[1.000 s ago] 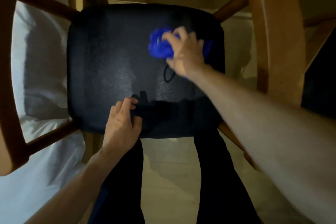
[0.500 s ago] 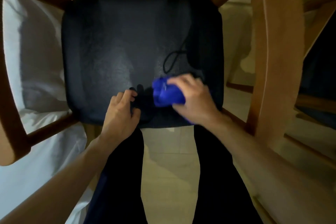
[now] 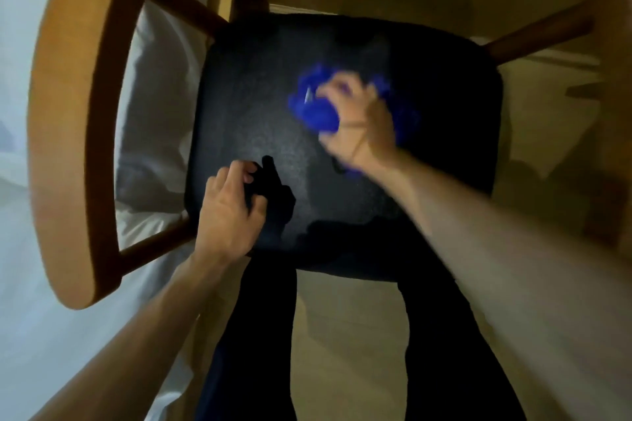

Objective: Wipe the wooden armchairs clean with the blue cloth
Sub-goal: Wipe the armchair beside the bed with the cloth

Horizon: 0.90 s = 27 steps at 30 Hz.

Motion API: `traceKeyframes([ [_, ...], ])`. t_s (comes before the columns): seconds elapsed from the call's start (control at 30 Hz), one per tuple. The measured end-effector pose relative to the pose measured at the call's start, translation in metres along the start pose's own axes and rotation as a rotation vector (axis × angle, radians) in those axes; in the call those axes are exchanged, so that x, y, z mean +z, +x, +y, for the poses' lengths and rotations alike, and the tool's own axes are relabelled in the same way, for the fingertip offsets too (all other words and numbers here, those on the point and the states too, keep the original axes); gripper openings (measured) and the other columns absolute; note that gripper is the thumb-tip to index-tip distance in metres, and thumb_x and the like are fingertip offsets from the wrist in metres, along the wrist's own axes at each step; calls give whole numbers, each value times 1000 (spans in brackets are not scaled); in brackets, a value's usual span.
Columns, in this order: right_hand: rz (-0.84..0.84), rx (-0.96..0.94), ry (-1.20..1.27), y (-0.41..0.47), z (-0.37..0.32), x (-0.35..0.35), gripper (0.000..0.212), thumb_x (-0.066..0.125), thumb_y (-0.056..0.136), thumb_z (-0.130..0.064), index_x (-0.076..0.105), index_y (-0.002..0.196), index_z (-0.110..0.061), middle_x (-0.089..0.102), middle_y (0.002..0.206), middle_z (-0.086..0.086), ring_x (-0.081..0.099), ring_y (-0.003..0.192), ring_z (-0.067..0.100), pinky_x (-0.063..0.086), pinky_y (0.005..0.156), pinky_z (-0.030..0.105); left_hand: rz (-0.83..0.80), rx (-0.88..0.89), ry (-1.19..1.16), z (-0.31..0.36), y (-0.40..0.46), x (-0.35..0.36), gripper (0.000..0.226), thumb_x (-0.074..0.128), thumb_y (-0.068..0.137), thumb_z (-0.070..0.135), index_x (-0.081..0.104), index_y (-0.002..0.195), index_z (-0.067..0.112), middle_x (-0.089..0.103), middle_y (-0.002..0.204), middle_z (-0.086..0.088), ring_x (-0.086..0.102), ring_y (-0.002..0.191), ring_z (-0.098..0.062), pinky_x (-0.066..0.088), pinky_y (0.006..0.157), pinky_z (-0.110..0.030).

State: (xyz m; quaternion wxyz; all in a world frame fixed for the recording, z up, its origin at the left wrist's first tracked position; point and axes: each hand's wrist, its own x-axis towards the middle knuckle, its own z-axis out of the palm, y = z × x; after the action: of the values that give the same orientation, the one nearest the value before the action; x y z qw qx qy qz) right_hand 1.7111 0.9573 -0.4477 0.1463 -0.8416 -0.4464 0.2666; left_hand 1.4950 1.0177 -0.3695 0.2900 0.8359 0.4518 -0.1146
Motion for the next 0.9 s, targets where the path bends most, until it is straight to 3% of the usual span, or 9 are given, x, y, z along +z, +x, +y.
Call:
traceKeyframes([
  [0.17,-257,-262,50,-142,-17,56,55,74,68,-29,60,121,-33,47,140,-8,51,104,27,41,85,40,-37,18,10,10,-2,9,41,62,82,8,51,122,9,53,113,-9,46,101,-26,38,90,-35],
  [0.3,-396,-399,143,-127,-3,37,51,72,73,-31,61,122,-29,50,134,-7,50,107,24,42,90,41,-76,46,6,15,1,23,42,57,80,2,52,122,6,54,113,-12,47,101,-29,39,91,-37],
  [0.37,-329,-363,174,-94,3,15,51,72,72,-33,63,122,-27,54,133,-4,53,110,26,43,96,40,-74,63,-6,16,8,27,43,54,80,-2,52,122,7,54,114,-13,47,101,-28,38,90,-36],
  [0.5,153,-57,203,15,24,-40,57,69,72,-30,58,128,-25,50,139,2,52,120,30,41,104,44,37,83,-10,20,34,26,43,50,78,-5,52,120,5,53,112,-13,46,98,-30,36,90,-34],
  [0.57,257,101,106,63,34,-60,58,71,77,-30,52,131,-29,45,143,-1,48,125,30,38,105,41,85,102,-23,22,46,20,41,50,79,-5,52,118,5,53,112,-13,45,98,-28,34,88,-29],
  [0.67,156,204,-65,84,30,-52,58,71,81,-33,47,134,-28,44,144,2,46,126,34,38,102,44,140,85,-49,17,56,12,39,49,80,-4,50,118,6,52,113,-11,41,98,-19,30,86,-21],
  [0.77,91,44,-80,27,13,-18,54,72,75,-32,53,125,-25,48,137,3,53,110,36,43,90,41,147,24,-67,9,52,8,40,47,81,-4,49,120,7,52,115,-9,42,102,-22,30,87,-22],
  [0.9,-167,-171,-37,-118,0,29,57,75,68,-22,60,123,-26,50,136,-2,53,101,30,42,86,41,73,31,-54,2,32,12,42,49,81,-3,49,121,7,53,115,-11,45,105,-26,36,90,-31],
])
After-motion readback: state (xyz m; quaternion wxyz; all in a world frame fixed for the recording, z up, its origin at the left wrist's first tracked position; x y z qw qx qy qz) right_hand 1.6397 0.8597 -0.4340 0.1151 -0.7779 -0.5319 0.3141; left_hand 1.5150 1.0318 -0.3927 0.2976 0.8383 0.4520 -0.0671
